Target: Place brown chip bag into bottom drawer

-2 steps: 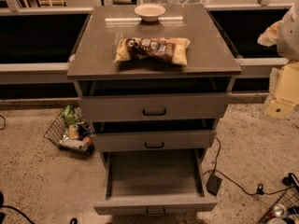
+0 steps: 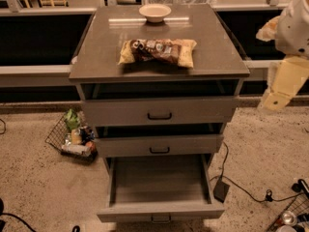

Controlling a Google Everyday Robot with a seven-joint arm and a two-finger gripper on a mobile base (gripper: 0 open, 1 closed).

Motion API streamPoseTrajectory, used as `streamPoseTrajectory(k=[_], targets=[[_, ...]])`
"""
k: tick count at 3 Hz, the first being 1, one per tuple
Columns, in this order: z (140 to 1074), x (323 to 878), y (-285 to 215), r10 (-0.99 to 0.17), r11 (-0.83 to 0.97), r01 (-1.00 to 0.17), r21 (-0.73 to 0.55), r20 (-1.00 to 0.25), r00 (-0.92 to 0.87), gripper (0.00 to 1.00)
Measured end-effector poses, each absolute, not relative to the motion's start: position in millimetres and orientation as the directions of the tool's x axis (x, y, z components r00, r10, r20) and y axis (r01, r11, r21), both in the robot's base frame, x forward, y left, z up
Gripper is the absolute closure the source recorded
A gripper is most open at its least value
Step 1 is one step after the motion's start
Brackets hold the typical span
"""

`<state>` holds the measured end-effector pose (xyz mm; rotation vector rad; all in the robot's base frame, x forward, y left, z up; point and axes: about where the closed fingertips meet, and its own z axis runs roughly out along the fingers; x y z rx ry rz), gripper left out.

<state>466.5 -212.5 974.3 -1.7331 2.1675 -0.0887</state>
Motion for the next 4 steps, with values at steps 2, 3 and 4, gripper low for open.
streamPoseTrajectory(k=[2,3,4], targets=[[985,600,-162,-0.897,0.216,-0.902,-0.373,-0.442,-0.032,0.0],[992,617,-157,-0.881,0.226,-0.893,-0.39,-0.474,-0.016,0.0],[992,617,-157,-0.881,0.226,-0.893,-0.39,-0.474,-0.016,0.0]])
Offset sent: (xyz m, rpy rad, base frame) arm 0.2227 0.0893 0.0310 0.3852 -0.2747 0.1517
